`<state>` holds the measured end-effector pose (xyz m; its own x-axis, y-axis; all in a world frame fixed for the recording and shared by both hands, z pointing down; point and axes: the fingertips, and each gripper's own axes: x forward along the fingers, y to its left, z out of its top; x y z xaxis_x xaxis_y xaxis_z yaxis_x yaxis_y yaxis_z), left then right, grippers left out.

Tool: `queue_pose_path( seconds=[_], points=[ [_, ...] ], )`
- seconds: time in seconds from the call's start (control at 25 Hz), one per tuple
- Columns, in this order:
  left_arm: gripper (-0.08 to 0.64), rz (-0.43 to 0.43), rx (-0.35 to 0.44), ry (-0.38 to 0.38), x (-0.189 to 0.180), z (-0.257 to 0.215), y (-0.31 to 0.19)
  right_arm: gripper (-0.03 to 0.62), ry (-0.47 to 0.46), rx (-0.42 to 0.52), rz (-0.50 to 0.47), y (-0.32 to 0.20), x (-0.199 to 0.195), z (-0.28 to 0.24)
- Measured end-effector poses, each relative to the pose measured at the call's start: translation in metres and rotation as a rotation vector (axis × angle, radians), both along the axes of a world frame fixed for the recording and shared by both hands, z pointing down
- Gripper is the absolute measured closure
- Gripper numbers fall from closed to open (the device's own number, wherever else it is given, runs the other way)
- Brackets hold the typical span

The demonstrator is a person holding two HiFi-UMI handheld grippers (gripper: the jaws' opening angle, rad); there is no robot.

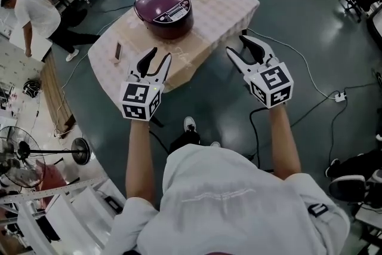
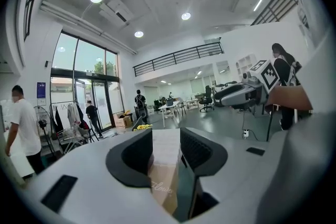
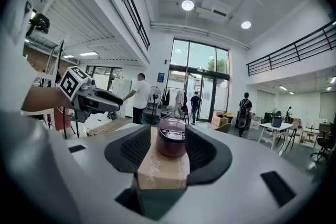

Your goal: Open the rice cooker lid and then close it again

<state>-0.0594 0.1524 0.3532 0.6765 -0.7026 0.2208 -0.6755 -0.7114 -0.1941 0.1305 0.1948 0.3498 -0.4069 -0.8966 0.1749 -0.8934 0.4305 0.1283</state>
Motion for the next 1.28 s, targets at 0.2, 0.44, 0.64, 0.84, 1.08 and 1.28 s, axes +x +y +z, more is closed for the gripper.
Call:
queue_pose_path(
  seconds=[0.2,0.44,0.64,0.84,1.08,1.28],
  points=[
    [0.380,-0.003,-0.014,0.000,0.003,0.008,-0.015,0.374,0.004,-0.011,-0.002,-0.016,0.003,0.006],
    [0.380,-0.010,-0.021,0.023,0.003,0.016,-0.060,0.376,0.027,-0.022,0.002,-0.055,0.006,0.012],
    [0.381,-0.028,-0.023,0.038,-0.001,0.022,-0.116,0.379,0.045,-0.034,0.006,-0.108,0.009,0.012],
    [0.382,-0.045,-0.041,0.048,-0.012,0.027,-0.180,0.379,0.055,-0.051,-0.008,-0.172,-0.002,0.012],
    [0.387,-0.069,-0.068,0.057,-0.030,0.029,-0.249,0.379,0.058,-0.087,-0.048,-0.243,-0.027,0.013],
    [0.388,-0.087,-0.097,0.062,-0.043,0.043,-0.293,0.379,0.075,-0.140,-0.084,-0.292,-0.047,0.033]
  ],
)
